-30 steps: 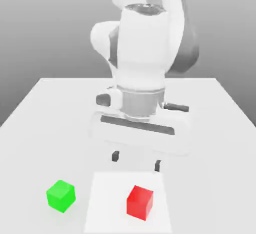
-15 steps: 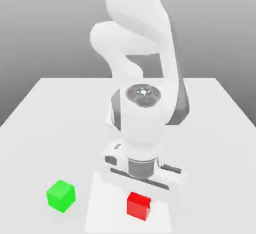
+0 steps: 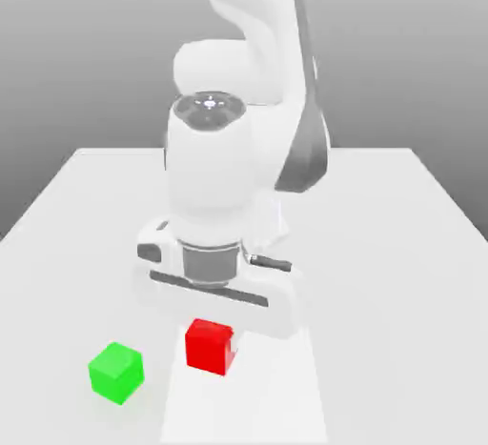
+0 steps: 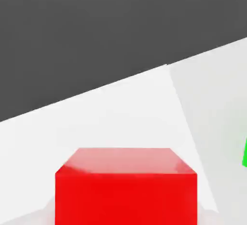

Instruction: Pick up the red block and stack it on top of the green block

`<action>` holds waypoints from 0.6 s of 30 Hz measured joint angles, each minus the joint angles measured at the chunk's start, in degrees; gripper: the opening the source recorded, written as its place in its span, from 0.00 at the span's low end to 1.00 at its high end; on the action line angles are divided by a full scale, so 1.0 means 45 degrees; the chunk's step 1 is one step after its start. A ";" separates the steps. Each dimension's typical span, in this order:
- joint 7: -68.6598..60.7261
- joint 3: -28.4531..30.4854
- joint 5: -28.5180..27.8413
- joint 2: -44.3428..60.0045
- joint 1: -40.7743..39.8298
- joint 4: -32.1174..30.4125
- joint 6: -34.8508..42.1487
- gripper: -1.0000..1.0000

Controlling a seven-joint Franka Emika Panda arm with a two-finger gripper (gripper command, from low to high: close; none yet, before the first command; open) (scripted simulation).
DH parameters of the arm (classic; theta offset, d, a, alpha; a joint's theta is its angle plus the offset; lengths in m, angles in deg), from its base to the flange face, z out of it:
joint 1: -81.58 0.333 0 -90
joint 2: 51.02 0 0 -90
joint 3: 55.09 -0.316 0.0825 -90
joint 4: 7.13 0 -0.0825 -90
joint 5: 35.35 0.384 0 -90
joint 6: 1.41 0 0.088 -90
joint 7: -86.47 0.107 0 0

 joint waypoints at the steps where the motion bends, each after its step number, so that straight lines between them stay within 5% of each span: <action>1: -0.0520 0.0072 0.0023 -0.0071 -0.0241 -0.0002 0.0068 0.00; 10: -0.5496 0.0640 0.0618 -0.0741 -0.2280 -0.0023 0.0672 0.00; 16: -0.6191 0.0615 0.0648 0.1234 -0.2499 0.0070 -0.1217 0.00; 17: -0.6172 0.0628 0.0617 0.1517 -0.2496 0.0080 -0.1489 1.00; 18: -0.6172 0.0628 0.0617 0.1517 -0.2496 0.0080 -0.1489 1.00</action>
